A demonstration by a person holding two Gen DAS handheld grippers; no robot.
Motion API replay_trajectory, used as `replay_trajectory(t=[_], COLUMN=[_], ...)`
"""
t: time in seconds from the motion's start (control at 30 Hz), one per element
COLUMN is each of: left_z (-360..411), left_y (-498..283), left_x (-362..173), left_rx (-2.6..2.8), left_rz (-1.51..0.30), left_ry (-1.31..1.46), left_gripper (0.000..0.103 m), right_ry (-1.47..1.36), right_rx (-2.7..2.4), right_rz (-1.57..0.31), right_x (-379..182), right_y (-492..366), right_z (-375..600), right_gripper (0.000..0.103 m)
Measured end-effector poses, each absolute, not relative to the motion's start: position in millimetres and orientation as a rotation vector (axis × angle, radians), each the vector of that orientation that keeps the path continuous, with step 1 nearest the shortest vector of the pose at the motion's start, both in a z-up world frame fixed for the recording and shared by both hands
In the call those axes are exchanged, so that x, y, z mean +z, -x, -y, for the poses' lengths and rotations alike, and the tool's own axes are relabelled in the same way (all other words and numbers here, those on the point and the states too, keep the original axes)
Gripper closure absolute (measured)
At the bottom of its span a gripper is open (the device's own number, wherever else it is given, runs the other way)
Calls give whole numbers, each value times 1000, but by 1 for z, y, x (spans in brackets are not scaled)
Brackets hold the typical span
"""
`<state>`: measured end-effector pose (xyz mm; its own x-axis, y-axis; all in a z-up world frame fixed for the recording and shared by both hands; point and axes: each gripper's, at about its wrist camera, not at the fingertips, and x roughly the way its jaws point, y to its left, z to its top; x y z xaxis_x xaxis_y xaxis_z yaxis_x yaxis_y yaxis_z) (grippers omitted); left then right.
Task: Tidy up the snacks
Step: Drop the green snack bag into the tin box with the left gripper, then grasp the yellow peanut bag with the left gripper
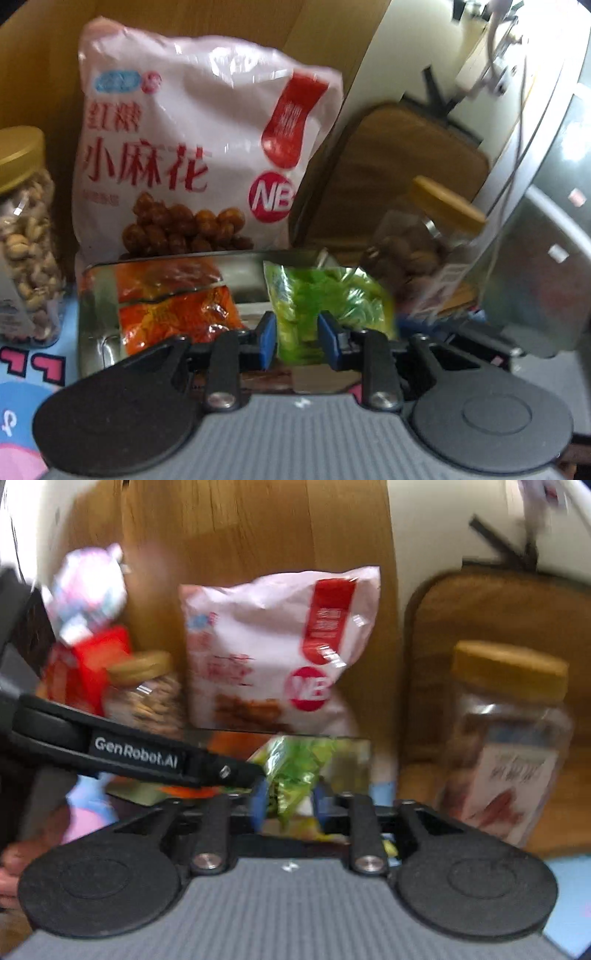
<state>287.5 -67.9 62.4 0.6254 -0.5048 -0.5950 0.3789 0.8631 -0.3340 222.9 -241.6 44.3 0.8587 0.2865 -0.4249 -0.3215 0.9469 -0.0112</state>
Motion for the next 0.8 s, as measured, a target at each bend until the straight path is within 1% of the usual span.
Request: replay_trajectory(t=[0.03,0.13,0.23,0.37,0.53,0.6,0.67,0.77,0.8], left_z=[67,56,39,2,-50,-71,-83,-85,-84], left_y=[-287,-276,-249,-195,-133,-111,-99,-90,-88], left_x=[60,63,76,80,56,44,35,28,28], left_rx=[-503,-517,-534,-556,-501,-474,-470,-500,-511], left_rz=[-731,-704,-663,-644,-709,-740,-768,-786,-785], left_ry=[186,209,210,214,223,263,305,347,355], left_gripper=[76,76,75,70,70,70,70,70,70], right_ry=[105,48,-53,-176,-262,-287,-252,-152,-82], right_rx=[291,293,319,466,632,665,696,740,722], right_rz=[-398,-345,-339,-442,-611,-645,-667,-688,-668], right_x=[42,42,42,30,5,0,-2,-2,-1], right_y=[-219,-201,-174,-131,-93,-82,-74,-65,-61], right_z=[241,251,261,256,234,223,204,176,166], right_gripper=[46,46,46,46,46,42,32,30,31])
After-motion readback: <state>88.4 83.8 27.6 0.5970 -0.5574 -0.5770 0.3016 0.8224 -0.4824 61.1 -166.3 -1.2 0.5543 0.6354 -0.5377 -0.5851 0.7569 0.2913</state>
